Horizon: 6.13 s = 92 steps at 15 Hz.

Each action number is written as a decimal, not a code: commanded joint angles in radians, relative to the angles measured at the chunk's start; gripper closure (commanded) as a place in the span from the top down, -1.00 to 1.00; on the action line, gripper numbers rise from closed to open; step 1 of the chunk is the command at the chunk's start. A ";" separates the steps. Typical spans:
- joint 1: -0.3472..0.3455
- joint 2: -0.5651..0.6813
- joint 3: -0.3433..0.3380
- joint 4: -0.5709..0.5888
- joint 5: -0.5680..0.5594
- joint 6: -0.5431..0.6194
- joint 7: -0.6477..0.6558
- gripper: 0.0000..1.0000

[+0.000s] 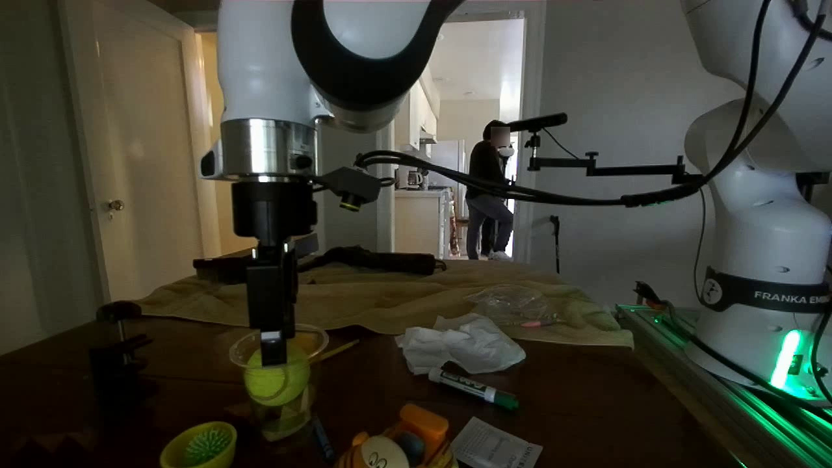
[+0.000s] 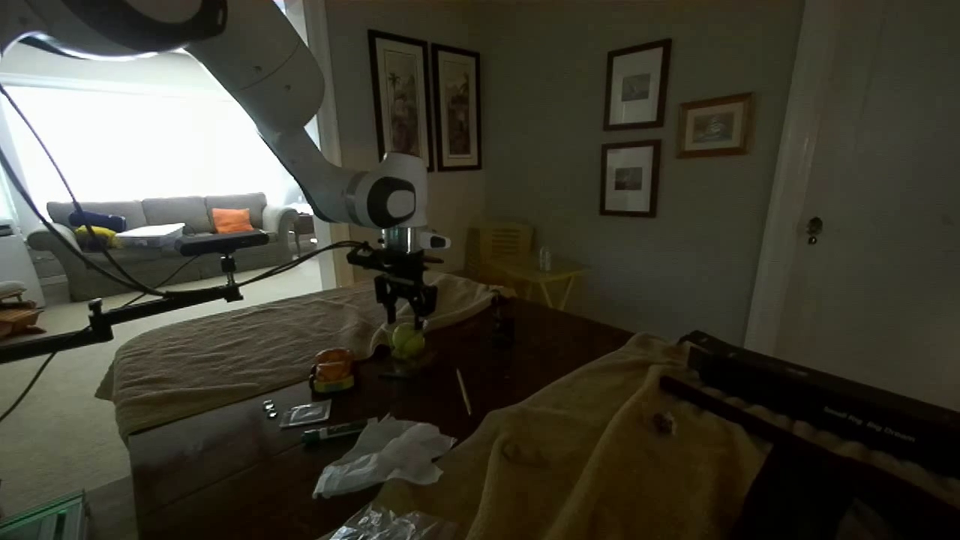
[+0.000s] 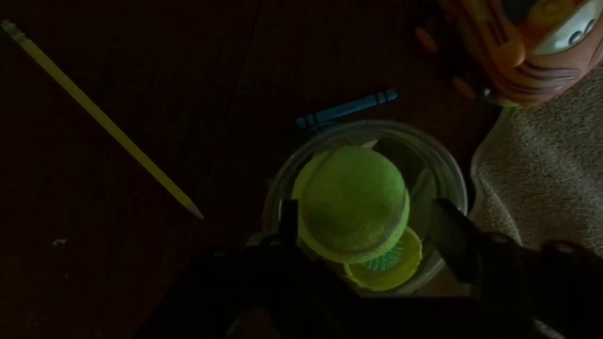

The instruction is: Remove the tennis ball from the clear cup.

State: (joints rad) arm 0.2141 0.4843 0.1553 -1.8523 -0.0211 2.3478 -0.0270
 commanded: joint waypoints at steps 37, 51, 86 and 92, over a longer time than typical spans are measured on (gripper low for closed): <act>0.073 -0.126 0.004 0.033 -0.071 -0.099 0.044 -0.32; -0.057 -0.186 -0.102 0.012 -0.051 -0.045 0.195 -0.32; -0.024 -0.150 -0.099 0.037 -0.041 -0.293 0.290 1.00; 0.003 -0.231 -0.068 0.051 -0.048 -0.350 0.375 1.00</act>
State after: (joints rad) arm 0.2273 0.2513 0.0771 -1.8042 -0.0668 2.0007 0.3466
